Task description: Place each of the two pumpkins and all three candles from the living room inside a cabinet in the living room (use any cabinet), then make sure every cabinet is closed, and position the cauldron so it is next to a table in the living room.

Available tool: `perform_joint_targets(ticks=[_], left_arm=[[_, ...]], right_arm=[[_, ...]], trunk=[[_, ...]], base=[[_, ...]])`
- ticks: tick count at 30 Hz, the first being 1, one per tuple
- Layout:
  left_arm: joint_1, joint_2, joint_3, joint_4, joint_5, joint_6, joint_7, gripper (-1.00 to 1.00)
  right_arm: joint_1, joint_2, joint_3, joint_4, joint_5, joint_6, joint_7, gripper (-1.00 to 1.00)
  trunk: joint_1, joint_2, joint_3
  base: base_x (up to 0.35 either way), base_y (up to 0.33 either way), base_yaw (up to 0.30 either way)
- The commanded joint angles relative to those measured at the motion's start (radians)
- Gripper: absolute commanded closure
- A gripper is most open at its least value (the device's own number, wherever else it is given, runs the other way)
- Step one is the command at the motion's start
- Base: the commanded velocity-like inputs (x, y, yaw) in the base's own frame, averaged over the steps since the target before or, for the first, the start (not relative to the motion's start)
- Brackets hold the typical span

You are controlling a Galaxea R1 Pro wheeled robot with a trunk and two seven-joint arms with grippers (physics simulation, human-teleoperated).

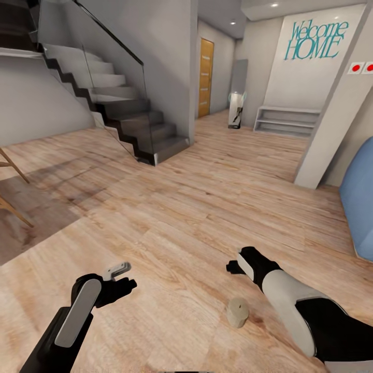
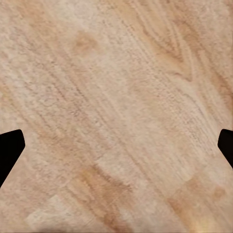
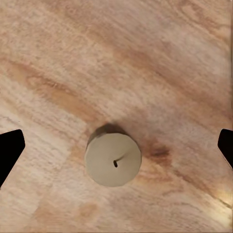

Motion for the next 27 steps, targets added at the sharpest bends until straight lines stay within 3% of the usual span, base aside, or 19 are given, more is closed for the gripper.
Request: perform_joint_targets(ticks=[1, 10, 27], left_arm=[[-0.001, 0.001, -0.002, -0.001, 0.009, 0.001, 0.01, -1.0], [-0.001, 0.001, -0.001, 0.0, 0.009, 0.001, 0.009, -1.0], [-0.001, 0.003, -0.001, 0.001, 0.008, 0.001, 0.008, -1.0]], right_arm=[[-0.004, -0.001, 0.007, -0.002, -0.011, 0.002, -0.007, -1.0], [-0.036, -0.001, 0.008, -0.001, -0.011, -0.063, -0.007, -1.0], [-0.041, -0.001, 0.009, 0.0, -0.011, -0.102, 0.011, -1.0]], trunk=[[0.0, -0.001, -0.005], [0.004, -0.003, -0.04], [0.012, -0.007, -0.105]], base=[[0.0, 0.0, 0.0], [0.0, 0.0, 0.0], [0.0, 0.0, 0.0]])
